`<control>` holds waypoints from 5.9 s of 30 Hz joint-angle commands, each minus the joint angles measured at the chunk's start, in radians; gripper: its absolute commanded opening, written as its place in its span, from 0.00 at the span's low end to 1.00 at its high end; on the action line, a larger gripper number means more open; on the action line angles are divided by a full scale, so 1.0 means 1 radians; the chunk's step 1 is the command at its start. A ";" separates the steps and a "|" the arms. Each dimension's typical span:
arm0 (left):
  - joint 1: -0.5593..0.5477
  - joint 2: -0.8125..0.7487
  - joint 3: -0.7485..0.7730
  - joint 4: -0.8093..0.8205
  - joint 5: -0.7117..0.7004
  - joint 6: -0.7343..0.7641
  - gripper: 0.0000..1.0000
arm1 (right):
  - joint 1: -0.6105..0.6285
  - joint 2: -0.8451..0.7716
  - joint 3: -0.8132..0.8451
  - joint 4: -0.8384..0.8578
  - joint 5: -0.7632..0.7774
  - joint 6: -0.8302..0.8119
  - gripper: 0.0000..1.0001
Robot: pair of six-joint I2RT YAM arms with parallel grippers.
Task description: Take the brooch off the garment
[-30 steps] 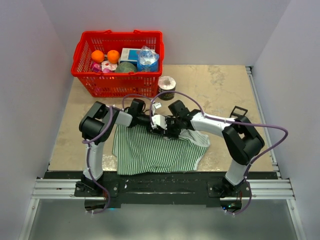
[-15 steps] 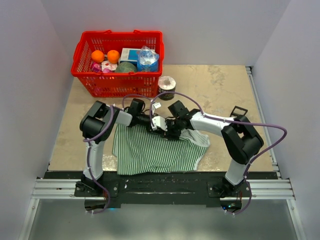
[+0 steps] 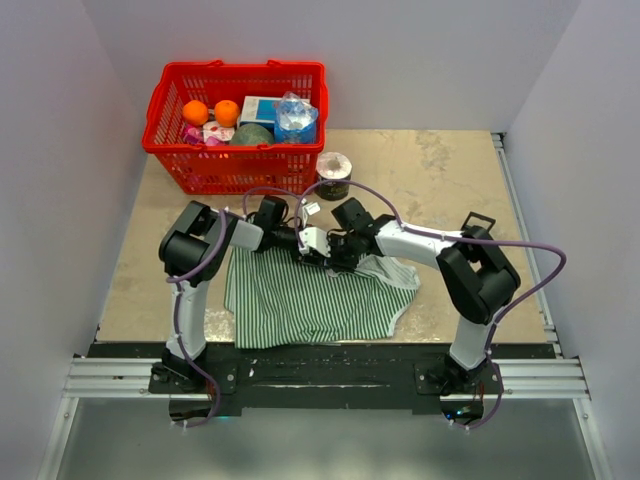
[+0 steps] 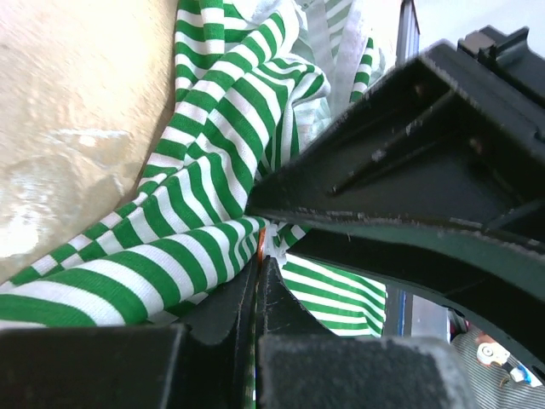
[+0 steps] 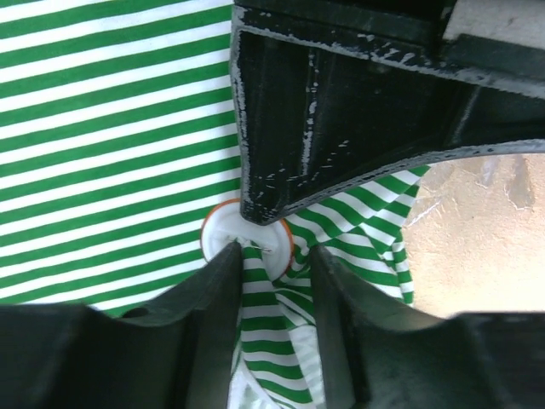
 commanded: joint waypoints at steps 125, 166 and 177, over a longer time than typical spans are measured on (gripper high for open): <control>0.026 0.054 0.037 -0.034 0.004 0.052 0.00 | -0.048 0.289 0.262 -0.307 -0.026 0.027 0.46; 0.029 0.064 0.066 -0.052 0.007 0.055 0.00 | -0.096 0.393 0.337 -0.410 -0.015 0.004 0.52; 0.048 0.064 0.080 -0.058 0.007 0.061 0.00 | -0.068 0.412 0.349 -0.435 0.111 -0.042 0.48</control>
